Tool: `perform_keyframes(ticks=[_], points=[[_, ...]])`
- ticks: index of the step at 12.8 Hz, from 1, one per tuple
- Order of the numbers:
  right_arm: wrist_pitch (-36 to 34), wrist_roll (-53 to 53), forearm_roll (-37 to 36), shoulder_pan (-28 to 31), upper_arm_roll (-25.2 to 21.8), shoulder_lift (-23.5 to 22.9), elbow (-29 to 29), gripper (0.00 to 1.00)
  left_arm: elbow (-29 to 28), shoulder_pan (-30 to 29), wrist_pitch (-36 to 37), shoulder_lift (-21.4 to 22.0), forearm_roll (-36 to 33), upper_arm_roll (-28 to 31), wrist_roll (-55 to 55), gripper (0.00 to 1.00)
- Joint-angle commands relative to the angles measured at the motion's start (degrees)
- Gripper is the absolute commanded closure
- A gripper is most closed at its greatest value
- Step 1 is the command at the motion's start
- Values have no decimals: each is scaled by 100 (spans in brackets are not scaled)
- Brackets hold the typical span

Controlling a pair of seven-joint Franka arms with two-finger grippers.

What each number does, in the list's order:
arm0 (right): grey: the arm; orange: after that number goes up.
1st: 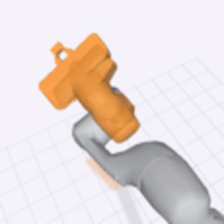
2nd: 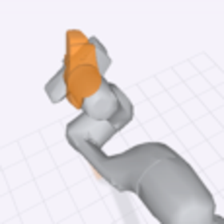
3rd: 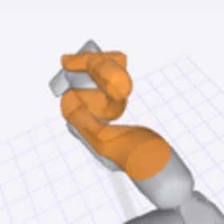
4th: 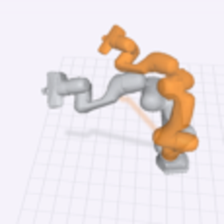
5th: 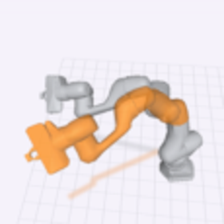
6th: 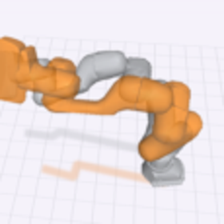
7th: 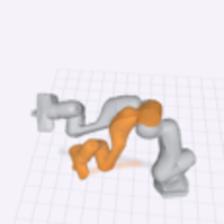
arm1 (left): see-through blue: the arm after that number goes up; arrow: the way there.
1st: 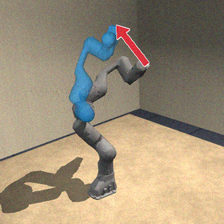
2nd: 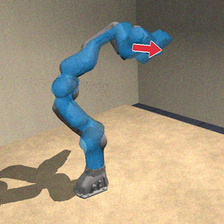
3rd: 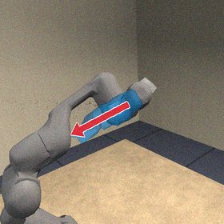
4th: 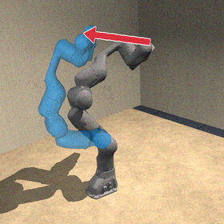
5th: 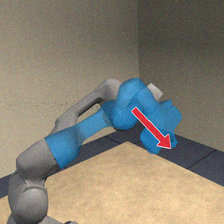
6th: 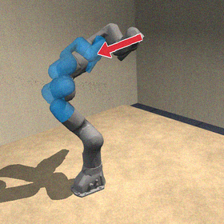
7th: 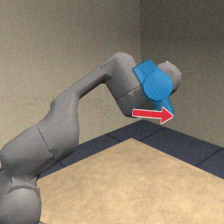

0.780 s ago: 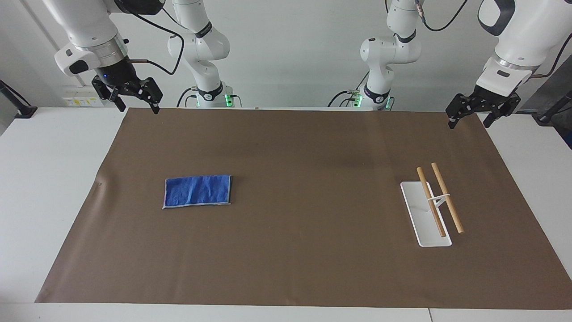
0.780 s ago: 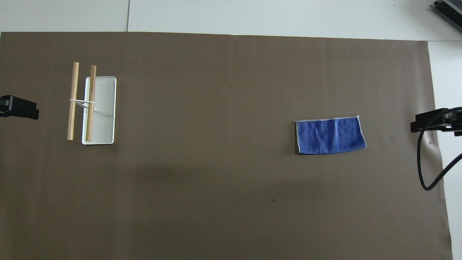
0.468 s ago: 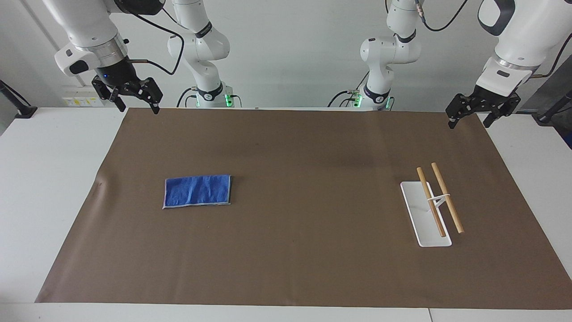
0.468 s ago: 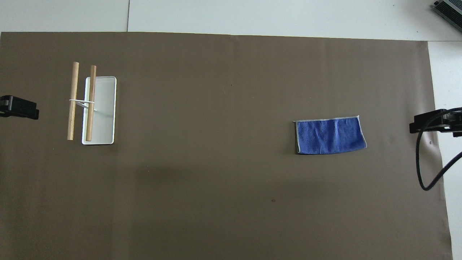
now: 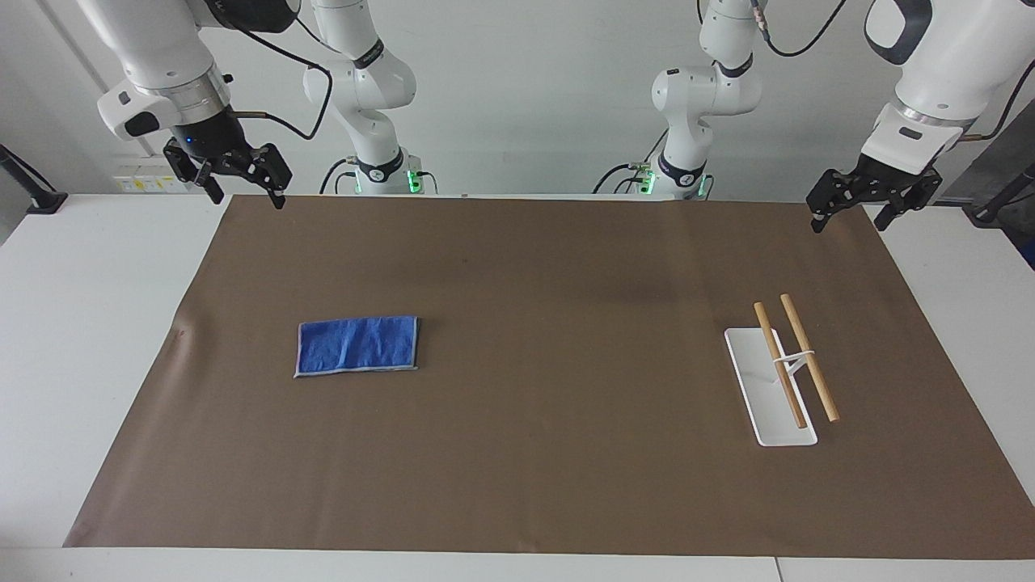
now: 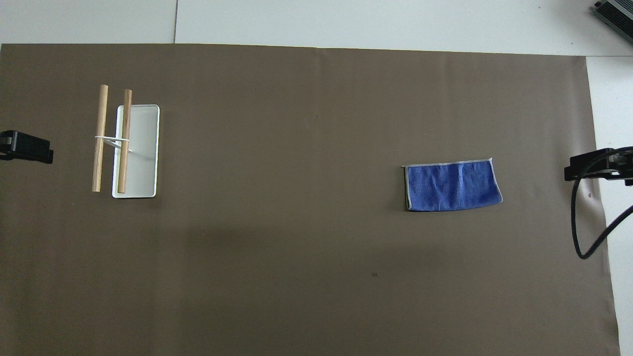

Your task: Right arm passes towel to left arm to hang

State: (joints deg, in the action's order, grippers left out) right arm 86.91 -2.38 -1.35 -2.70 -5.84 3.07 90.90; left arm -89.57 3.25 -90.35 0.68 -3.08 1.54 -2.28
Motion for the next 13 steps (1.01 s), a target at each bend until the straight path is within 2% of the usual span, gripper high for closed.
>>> perform_keyframes(ticks=[1, 5, 8, 11, 13], points=[[150, 132, -76, 15, 13, 132, 182, 0, -149, -44, 26, 143, -70, -31, 34, 0], [168, 115, -84, -3, 13, 159, 296, 0, -149, -44, 18, 143, -79, -31, 34, 0], [649, 159, -84, -20, 13, 334, 884, 0, -149, -44, 18, 143, -79, -31, 34, 0], [1615, 185, -50, -152, 21, 230, 1525, 0, -149, -44, 26, 143, -79, -31, 34, 0], [2501, 351, -40, -319, 30, 80, 2069, 0, -149, -44, 18, 143, -79, -31, 34, 0]])
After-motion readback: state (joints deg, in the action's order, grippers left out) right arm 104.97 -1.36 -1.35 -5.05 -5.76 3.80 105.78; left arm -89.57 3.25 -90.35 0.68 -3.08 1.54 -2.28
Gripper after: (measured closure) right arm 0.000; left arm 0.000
